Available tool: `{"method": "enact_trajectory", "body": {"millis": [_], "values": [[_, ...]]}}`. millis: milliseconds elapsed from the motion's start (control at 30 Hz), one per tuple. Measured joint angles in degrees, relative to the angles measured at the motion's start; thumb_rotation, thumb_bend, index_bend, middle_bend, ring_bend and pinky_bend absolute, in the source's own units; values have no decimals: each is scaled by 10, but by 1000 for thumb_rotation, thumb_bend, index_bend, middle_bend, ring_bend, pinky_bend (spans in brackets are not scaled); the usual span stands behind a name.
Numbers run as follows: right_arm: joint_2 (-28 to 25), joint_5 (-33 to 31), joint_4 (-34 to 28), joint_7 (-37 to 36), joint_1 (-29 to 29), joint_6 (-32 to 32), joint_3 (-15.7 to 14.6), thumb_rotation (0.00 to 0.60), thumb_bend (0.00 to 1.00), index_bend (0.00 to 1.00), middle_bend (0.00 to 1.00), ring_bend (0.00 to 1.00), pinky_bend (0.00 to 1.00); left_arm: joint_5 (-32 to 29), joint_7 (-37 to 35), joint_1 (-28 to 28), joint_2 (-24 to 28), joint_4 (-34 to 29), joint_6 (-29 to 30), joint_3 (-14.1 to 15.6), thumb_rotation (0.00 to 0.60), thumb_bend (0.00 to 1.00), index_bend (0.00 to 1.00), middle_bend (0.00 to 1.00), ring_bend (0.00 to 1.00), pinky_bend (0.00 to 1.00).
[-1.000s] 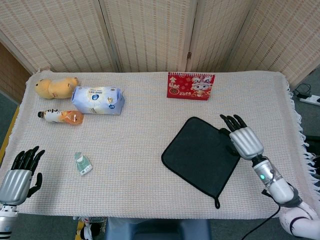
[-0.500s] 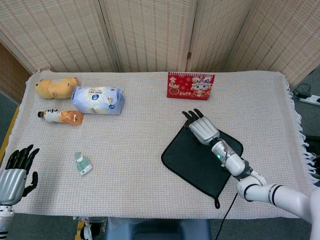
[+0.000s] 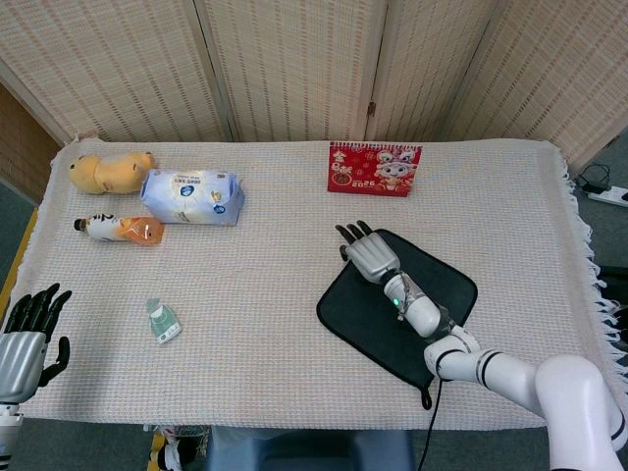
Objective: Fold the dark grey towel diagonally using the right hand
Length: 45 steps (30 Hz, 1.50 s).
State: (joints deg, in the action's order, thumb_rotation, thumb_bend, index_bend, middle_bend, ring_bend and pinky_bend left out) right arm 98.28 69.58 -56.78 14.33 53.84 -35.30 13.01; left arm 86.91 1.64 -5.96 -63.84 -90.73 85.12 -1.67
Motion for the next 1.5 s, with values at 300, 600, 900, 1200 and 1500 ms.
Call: {"method": "enact_trajectory", "body": {"millis": [300, 600, 900, 1200, 1500], "values": [[47, -8, 61, -11, 28, 23, -7, 600, 411, 436, 51, 12, 0, 3, -12, 8, 8, -4, 13, -1, 600, 712, 39, 0, 0, 0], [56, -11, 79, -8, 32, 26, -18, 600, 411, 455, 55, 15, 0, 4, -14, 9, 9, -4, 15, -2, 600, 712, 36, 0, 0, 0], [43, -7, 65, -8, 21, 7, -27, 600, 412, 629, 122, 54, 0, 5, -8, 8, 6, -3, 13, -1, 600, 712, 25, 0, 0, 0], [37, -5, 62, -5, 15, 0, -34, 600, 412, 675, 144, 58, 0, 5, -4, 8, 5, -3, 11, 0, 600, 714, 16, 0, 0, 0], [29, 0, 52, -7, 12, -9, -37, 600, 418, 675, 145, 59, 0, 7, -3, 9, 6, -4, 11, 0, 600, 736, 5, 0, 0, 0]]}}
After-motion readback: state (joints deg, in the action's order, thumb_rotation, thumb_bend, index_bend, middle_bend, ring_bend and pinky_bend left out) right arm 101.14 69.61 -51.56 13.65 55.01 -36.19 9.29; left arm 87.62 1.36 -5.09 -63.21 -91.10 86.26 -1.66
